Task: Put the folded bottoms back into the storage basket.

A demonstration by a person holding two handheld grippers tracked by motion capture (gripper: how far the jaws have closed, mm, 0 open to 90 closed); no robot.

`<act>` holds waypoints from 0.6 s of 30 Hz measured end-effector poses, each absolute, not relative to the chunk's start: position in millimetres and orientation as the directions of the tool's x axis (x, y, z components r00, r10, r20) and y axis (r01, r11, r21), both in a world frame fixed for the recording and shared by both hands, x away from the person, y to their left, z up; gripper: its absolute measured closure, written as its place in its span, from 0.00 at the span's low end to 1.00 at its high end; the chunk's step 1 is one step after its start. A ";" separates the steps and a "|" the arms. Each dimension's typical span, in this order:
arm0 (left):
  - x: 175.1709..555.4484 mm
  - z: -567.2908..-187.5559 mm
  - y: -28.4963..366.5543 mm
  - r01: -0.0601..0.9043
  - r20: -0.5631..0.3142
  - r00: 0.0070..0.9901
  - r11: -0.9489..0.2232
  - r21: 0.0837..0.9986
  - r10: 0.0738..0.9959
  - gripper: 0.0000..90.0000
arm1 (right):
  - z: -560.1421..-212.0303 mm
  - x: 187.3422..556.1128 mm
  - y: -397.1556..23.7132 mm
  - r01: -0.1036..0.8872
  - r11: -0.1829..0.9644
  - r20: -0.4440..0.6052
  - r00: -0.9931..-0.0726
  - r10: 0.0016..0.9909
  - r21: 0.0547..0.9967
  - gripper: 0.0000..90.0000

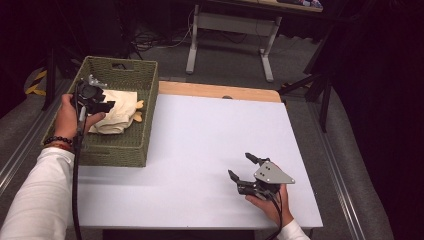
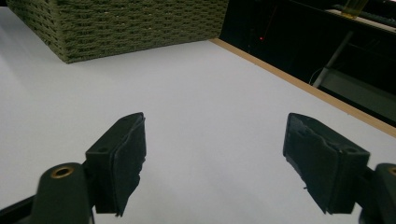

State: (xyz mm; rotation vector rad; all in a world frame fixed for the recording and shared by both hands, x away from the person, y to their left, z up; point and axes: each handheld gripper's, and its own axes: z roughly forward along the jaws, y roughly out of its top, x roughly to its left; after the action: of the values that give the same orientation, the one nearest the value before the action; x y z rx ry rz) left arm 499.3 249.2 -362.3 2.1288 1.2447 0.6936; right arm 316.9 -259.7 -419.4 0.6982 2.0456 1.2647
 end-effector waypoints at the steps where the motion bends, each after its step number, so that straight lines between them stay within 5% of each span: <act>1: 498.2 -361.5 249.1 0.590 0.137 0.433 -0.394 0.705 0.891 0.59 | -419.3 317.0 -259.9 0.112 0.399 -0.231 -0.663 0.712 0.910 0.25; 18: 484.8 -350.4 246.3 0.509 0.141 0.430 -0.368 0.778 0.892 0.37 | -418.5 317.2 -260.8 0.110 0.396 -0.232 -0.658 0.717 0.912 0.23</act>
State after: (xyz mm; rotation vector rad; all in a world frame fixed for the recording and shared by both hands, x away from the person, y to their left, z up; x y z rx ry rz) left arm 484.8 246.3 -350.4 2.0253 1.1772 0.7456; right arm 317.2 -260.8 -418.5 0.7038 2.0371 1.2654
